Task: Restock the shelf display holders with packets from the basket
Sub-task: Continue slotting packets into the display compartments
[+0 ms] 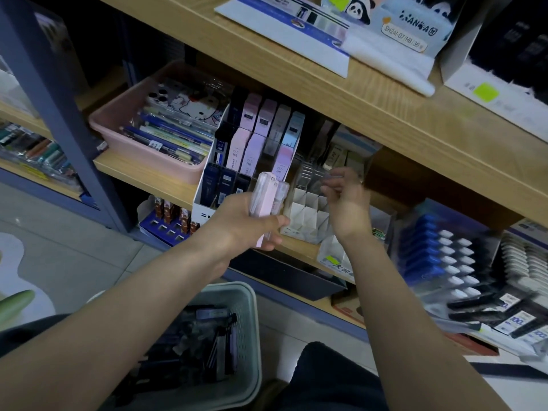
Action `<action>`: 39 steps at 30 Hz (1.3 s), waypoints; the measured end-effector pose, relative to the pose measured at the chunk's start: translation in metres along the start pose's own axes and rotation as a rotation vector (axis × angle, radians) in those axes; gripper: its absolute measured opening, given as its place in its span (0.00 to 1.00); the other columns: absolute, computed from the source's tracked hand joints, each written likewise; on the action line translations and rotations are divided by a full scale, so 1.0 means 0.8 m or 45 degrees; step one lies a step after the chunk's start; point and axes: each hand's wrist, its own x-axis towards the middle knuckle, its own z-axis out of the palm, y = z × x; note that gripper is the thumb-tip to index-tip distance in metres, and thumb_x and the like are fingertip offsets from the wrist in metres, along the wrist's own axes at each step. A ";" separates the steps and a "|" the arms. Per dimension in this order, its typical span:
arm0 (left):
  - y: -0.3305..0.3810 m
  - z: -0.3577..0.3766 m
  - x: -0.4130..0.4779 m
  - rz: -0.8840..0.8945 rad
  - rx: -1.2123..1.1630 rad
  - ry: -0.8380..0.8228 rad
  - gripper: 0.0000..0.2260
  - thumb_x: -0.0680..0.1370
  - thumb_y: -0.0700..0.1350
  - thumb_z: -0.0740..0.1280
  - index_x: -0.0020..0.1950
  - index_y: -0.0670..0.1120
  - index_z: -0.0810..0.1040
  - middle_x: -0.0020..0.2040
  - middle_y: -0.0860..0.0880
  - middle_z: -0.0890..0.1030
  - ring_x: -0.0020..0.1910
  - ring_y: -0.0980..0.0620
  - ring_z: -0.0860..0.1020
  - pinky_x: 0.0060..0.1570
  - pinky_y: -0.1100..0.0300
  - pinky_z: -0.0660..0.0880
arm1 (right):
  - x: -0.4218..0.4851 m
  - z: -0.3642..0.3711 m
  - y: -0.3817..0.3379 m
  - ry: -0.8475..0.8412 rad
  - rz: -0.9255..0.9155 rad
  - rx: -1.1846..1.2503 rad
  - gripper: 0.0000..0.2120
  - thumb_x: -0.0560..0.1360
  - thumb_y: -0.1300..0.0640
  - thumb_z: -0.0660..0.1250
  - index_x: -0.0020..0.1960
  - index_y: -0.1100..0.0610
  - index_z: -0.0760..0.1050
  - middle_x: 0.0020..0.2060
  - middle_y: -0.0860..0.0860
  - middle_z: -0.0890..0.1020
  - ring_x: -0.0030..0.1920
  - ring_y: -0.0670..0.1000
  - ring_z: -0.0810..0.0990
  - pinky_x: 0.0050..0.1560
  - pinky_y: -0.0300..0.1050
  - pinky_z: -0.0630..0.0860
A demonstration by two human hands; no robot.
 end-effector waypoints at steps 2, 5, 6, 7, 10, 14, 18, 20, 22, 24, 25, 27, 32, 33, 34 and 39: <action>-0.001 0.001 0.001 0.001 0.010 -0.019 0.10 0.75 0.39 0.68 0.56 0.44 0.76 0.49 0.45 0.82 0.36 0.55 0.81 0.33 0.67 0.78 | 0.005 0.001 0.001 -0.009 0.013 -0.086 0.09 0.77 0.66 0.61 0.54 0.57 0.75 0.48 0.49 0.77 0.49 0.47 0.75 0.49 0.36 0.69; -0.002 0.002 0.003 0.013 0.019 -0.032 0.09 0.76 0.39 0.68 0.55 0.45 0.77 0.46 0.49 0.83 0.35 0.57 0.81 0.33 0.68 0.77 | 0.008 -0.001 0.000 -0.009 -0.018 -0.180 0.10 0.78 0.65 0.60 0.55 0.60 0.78 0.54 0.52 0.75 0.54 0.50 0.76 0.53 0.34 0.67; -0.003 0.002 0.003 0.019 0.021 -0.030 0.07 0.76 0.40 0.67 0.54 0.45 0.77 0.45 0.50 0.84 0.35 0.57 0.81 0.33 0.68 0.77 | 0.006 -0.002 -0.003 -0.002 -0.026 -0.201 0.11 0.78 0.65 0.60 0.56 0.61 0.78 0.56 0.54 0.74 0.55 0.51 0.76 0.54 0.34 0.67; -0.003 0.002 0.004 0.025 0.027 -0.027 0.06 0.76 0.40 0.67 0.53 0.46 0.77 0.44 0.51 0.84 0.34 0.58 0.81 0.33 0.68 0.77 | 0.003 -0.002 -0.008 0.012 -0.035 -0.217 0.11 0.79 0.64 0.60 0.56 0.60 0.78 0.56 0.55 0.74 0.55 0.52 0.76 0.54 0.34 0.67; -0.002 0.000 0.006 0.045 0.072 -0.010 0.06 0.77 0.41 0.66 0.53 0.46 0.77 0.44 0.51 0.83 0.34 0.60 0.81 0.31 0.70 0.75 | -0.012 -0.004 -0.034 -0.033 0.014 -0.087 0.09 0.80 0.58 0.59 0.52 0.57 0.77 0.49 0.53 0.77 0.48 0.51 0.78 0.49 0.38 0.69; 0.000 -0.003 0.008 0.073 0.145 -0.001 0.07 0.77 0.40 0.66 0.55 0.44 0.76 0.44 0.49 0.82 0.35 0.59 0.81 0.31 0.69 0.75 | -0.039 -0.019 -0.085 -0.522 0.295 0.325 0.17 0.80 0.44 0.54 0.42 0.53 0.75 0.31 0.46 0.79 0.30 0.43 0.75 0.36 0.37 0.71; 0.003 -0.003 0.004 0.108 0.179 -0.039 0.03 0.78 0.41 0.65 0.48 0.48 0.78 0.41 0.48 0.82 0.38 0.57 0.81 0.32 0.67 0.76 | -0.056 -0.037 -0.097 -0.763 0.215 0.536 0.10 0.79 0.55 0.61 0.49 0.60 0.78 0.31 0.49 0.77 0.28 0.38 0.75 0.31 0.32 0.74; 0.002 -0.002 0.002 0.121 0.152 -0.036 0.03 0.78 0.43 0.64 0.48 0.47 0.78 0.38 0.49 0.81 0.36 0.58 0.81 0.32 0.66 0.77 | -0.056 -0.045 -0.094 -0.802 0.241 0.641 0.08 0.78 0.59 0.63 0.52 0.63 0.77 0.33 0.51 0.78 0.31 0.40 0.78 0.35 0.32 0.77; 0.001 -0.001 0.001 0.122 0.109 -0.004 0.06 0.79 0.43 0.63 0.53 0.44 0.77 0.41 0.47 0.81 0.34 0.57 0.81 0.32 0.65 0.78 | -0.053 -0.050 -0.090 -0.750 0.300 0.699 0.07 0.78 0.60 0.62 0.51 0.63 0.76 0.35 0.52 0.80 0.32 0.42 0.79 0.37 0.34 0.79; 0.000 -0.002 0.001 0.116 0.073 0.045 0.09 0.79 0.42 0.63 0.58 0.43 0.75 0.43 0.46 0.81 0.34 0.56 0.80 0.33 0.64 0.79 | -0.046 -0.051 -0.083 -0.535 0.359 0.739 0.05 0.78 0.61 0.62 0.51 0.62 0.74 0.37 0.54 0.79 0.31 0.43 0.80 0.37 0.35 0.80; -0.001 -0.003 0.001 0.116 0.067 0.070 0.09 0.79 0.42 0.63 0.59 0.42 0.75 0.43 0.46 0.80 0.34 0.56 0.79 0.33 0.65 0.78 | -0.041 -0.050 -0.076 -0.383 0.342 0.709 0.05 0.78 0.61 0.62 0.51 0.62 0.73 0.38 0.55 0.79 0.32 0.44 0.80 0.37 0.36 0.80; -0.002 -0.002 0.001 0.107 0.092 0.109 0.12 0.79 0.42 0.63 0.62 0.43 0.73 0.43 0.45 0.79 0.33 0.56 0.76 0.31 0.67 0.77 | -0.033 -0.048 -0.062 -0.088 0.233 0.538 0.02 0.78 0.60 0.62 0.49 0.59 0.73 0.39 0.52 0.80 0.37 0.48 0.81 0.41 0.41 0.81; -0.005 0.003 0.003 0.082 0.126 0.099 0.14 0.79 0.44 0.63 0.64 0.43 0.72 0.41 0.46 0.75 0.31 0.57 0.72 0.28 0.70 0.73 | -0.016 -0.032 -0.026 0.215 0.070 0.174 0.03 0.76 0.57 0.66 0.46 0.49 0.73 0.46 0.54 0.80 0.47 0.56 0.80 0.53 0.56 0.78; -0.004 0.004 0.003 0.079 0.125 0.086 0.13 0.79 0.45 0.63 0.63 0.44 0.72 0.40 0.47 0.74 0.30 0.57 0.71 0.28 0.70 0.72 | -0.011 -0.029 -0.023 0.212 0.057 0.110 0.02 0.76 0.56 0.66 0.47 0.50 0.75 0.47 0.55 0.80 0.47 0.56 0.80 0.53 0.56 0.78; -0.004 0.004 0.003 0.078 0.127 0.069 0.13 0.79 0.45 0.63 0.63 0.44 0.71 0.39 0.48 0.73 0.30 0.57 0.71 0.27 0.70 0.72 | -0.006 -0.027 -0.020 0.202 0.046 0.058 0.02 0.76 0.56 0.67 0.48 0.51 0.77 0.47 0.56 0.80 0.47 0.55 0.80 0.52 0.56 0.78; -0.003 0.007 0.009 0.051 0.061 0.045 0.12 0.80 0.48 0.61 0.60 0.45 0.68 0.38 0.50 0.75 0.27 0.58 0.71 0.27 0.66 0.70 | 0.005 -0.021 -0.009 0.135 -0.015 -0.040 0.06 0.76 0.59 0.67 0.52 0.56 0.79 0.47 0.52 0.82 0.47 0.51 0.80 0.53 0.52 0.77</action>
